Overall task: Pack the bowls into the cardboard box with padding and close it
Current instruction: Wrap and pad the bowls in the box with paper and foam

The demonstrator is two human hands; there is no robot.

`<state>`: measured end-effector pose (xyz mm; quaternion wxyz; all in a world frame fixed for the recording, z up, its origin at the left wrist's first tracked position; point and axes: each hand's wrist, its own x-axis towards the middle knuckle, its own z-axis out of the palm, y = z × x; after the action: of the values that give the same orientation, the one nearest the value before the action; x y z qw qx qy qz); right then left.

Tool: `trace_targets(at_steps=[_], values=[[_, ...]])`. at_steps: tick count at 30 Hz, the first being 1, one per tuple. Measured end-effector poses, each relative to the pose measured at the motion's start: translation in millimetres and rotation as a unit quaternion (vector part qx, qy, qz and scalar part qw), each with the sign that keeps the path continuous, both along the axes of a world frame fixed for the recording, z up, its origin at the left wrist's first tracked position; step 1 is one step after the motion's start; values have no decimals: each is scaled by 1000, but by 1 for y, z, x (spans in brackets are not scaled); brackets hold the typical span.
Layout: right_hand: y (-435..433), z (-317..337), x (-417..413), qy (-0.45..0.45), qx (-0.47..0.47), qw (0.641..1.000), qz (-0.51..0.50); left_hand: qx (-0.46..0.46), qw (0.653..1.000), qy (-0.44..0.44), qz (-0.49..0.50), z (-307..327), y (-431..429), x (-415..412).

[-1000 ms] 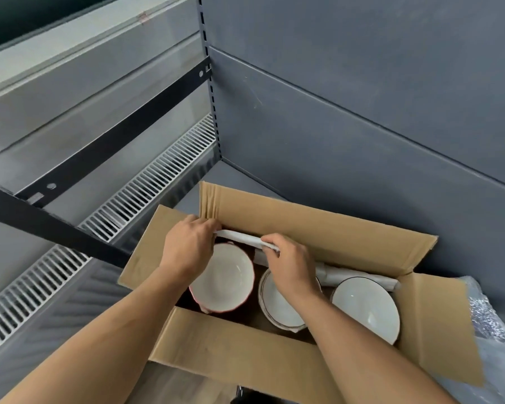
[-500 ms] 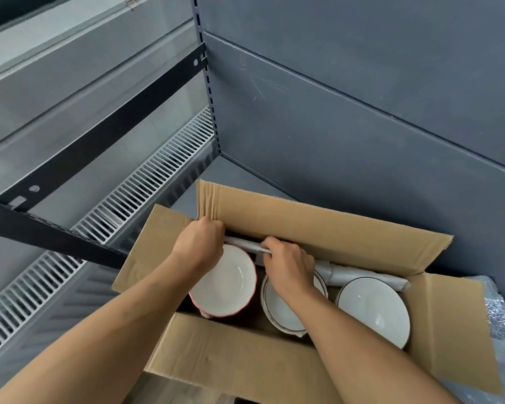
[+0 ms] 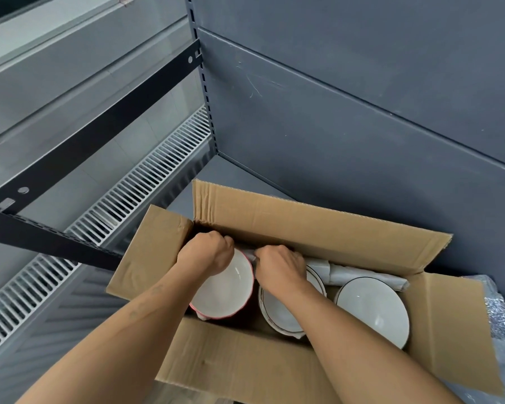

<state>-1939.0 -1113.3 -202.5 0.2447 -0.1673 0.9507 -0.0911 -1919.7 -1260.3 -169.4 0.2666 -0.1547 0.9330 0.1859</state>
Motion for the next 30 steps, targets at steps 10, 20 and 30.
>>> trace_targets(at_steps=[10, 20, 30], values=[[15, 15, 10, 16, -55, 998, 9, -10, 996, 81, 29, -3, -5, 4], [70, 46, 25, 50, -69, 996, -41, -42, 976, 211, 37, 30, 42, 34], [194, 78, 65, 87, -22, 989, -118, -9, 984, 148, -95, 51, 168, 54]])
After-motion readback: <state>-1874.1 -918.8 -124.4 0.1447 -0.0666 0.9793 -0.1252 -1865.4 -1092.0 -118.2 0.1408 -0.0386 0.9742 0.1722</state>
